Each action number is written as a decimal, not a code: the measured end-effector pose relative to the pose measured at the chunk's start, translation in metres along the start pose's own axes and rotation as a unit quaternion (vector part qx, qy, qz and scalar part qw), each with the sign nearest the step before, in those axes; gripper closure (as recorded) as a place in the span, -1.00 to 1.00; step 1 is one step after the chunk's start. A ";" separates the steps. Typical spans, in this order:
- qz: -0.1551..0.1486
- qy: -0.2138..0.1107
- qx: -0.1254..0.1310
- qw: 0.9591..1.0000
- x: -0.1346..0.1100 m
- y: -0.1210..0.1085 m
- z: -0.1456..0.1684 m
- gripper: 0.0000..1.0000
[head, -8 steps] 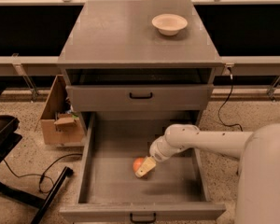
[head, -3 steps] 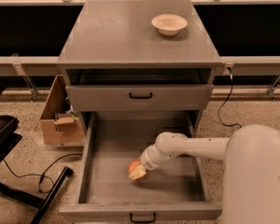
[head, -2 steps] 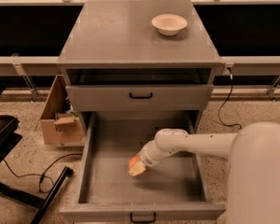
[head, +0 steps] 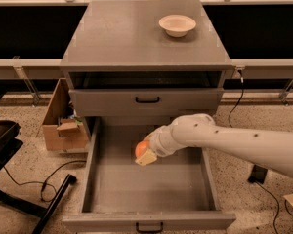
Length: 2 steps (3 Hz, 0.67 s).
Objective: Pick orange from middle drawer and place on counter
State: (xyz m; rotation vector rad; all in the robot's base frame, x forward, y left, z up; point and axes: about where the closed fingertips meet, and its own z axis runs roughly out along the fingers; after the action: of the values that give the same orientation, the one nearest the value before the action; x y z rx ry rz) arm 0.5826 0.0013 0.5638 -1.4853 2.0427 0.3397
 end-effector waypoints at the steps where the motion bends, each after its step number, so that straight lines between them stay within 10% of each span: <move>1: -0.027 -0.060 0.029 0.997 -0.048 -0.018 -0.084 1.00; 2: -0.061 -0.092 0.047 0.993 -0.087 -0.052 -0.157 1.00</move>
Offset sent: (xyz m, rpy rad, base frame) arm 0.0851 -0.0485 0.3579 0.1677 -0.3567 0.1316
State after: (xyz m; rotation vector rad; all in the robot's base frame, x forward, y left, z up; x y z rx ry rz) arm 0.6005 -0.0312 0.7471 -1.4568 1.7920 0.3141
